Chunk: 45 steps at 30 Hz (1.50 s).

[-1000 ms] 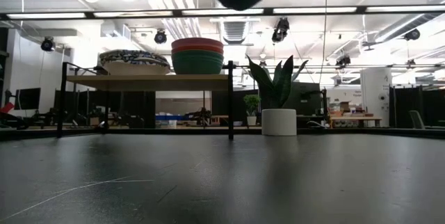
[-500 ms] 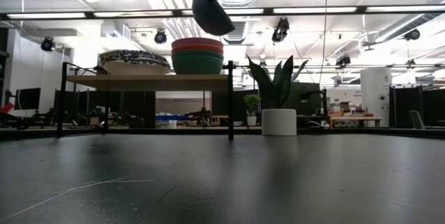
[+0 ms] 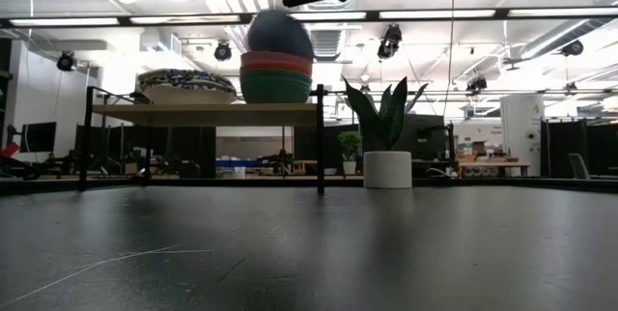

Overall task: Place and stack bowls onto a shelf
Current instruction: Stack the blue bowl on top of the pink bowl on the shelf

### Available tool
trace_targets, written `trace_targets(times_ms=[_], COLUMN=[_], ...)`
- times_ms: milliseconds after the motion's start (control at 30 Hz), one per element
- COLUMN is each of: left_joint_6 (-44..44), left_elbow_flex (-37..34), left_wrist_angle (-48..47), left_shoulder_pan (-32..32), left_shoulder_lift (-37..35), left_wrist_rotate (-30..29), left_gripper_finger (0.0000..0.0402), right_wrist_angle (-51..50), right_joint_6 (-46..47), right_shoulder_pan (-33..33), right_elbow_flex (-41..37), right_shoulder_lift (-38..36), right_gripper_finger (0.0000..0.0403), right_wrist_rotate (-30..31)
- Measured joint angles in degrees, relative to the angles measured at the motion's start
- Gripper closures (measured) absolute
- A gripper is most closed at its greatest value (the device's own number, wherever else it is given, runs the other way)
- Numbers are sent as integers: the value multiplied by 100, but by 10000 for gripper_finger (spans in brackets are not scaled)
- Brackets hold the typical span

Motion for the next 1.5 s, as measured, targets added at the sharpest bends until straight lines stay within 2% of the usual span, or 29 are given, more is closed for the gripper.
trace_targets(times_ms=[167, 367, 500, 700, 900, 1267, 1500], left_joint_6=[35, 35, 37, 35, 17, 20, 33], left_elbow_flex=[0, 0, 0, 0, 0, 0, 0], left_wrist_angle=[0, 0, 2, 13, -17, -11, 31], left_shoulder_pan=[0, 0, 0, 0, 0, 0, 0], left_shoulder_lift=[0, 0, 0, -30, -105, -131, -79], left_wrist_rotate=[-34, -34, -34, -34, -34, -34, -47], left_gripper_finger=[366, 366, 366, 366, 366, 366, 366], right_wrist_angle=[4, 177, 1021, 1867, 1969, 2381, 3086], right_joint_6=[26, 166, 406, 185, 121, 75, 282], right_shoulder_pan=[-42, -35, -47, -65, -96, -124, -360], right_elbow_flex=[0, 0, -78, -141, -79, -76, -68], right_shoulder_lift=[0, 0, 103, 698, 1112, 1087, 1322], right_gripper_finger=[335, 333, 343, 371, 391, 394, 394], right_wrist_rotate=[3, 0, 1, -13, -9, -15, -556])
